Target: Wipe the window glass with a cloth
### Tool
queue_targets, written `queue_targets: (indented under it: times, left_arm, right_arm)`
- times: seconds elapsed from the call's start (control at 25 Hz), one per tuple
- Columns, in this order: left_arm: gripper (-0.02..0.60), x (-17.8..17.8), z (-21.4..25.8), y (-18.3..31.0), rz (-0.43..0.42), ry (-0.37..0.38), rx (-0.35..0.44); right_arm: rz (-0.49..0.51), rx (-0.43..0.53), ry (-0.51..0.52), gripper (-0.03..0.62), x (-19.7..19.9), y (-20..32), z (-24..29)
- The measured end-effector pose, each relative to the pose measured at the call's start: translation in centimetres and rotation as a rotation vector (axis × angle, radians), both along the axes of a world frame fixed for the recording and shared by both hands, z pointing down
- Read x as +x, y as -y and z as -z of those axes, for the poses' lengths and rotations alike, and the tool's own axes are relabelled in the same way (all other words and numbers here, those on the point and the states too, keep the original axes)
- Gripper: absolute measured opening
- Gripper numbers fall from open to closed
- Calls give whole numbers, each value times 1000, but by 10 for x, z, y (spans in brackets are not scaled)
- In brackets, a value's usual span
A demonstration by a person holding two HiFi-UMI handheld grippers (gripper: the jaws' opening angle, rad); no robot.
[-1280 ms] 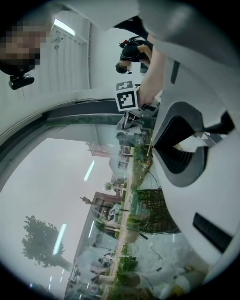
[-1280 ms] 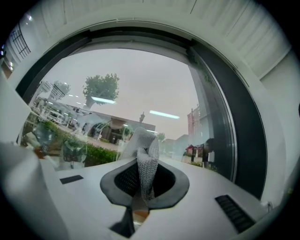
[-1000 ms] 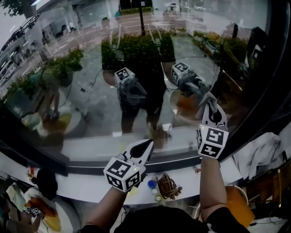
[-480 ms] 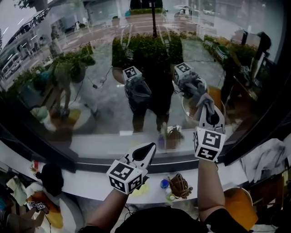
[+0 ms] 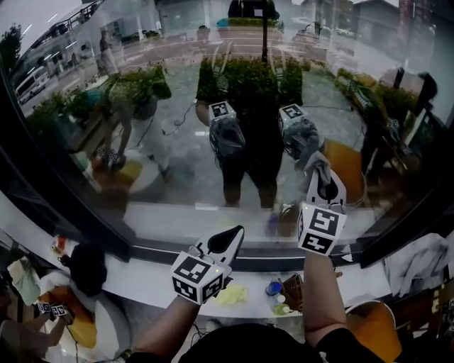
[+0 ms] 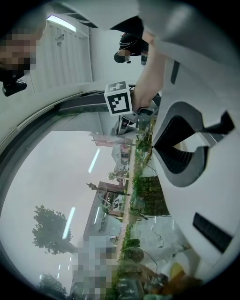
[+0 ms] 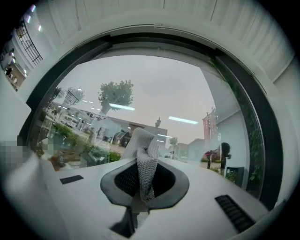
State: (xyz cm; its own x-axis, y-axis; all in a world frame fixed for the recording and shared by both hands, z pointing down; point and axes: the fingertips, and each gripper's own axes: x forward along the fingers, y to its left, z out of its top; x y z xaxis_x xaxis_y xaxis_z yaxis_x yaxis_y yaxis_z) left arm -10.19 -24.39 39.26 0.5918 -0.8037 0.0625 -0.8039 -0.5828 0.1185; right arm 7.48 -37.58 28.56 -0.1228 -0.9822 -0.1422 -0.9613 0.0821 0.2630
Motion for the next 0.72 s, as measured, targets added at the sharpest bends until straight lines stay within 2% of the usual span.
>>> queue_targets:
  times: [0.48, 0.72]
  left_arm:
    - [7, -120, -18, -25, 86, 3, -21]
    - [7, -180, -24, -43, 161, 8, -41]
  right_arm:
    - [131, 0, -33, 41, -167, -17, -16]
    - [193, -17, -62, 41, -251, -26, -37]
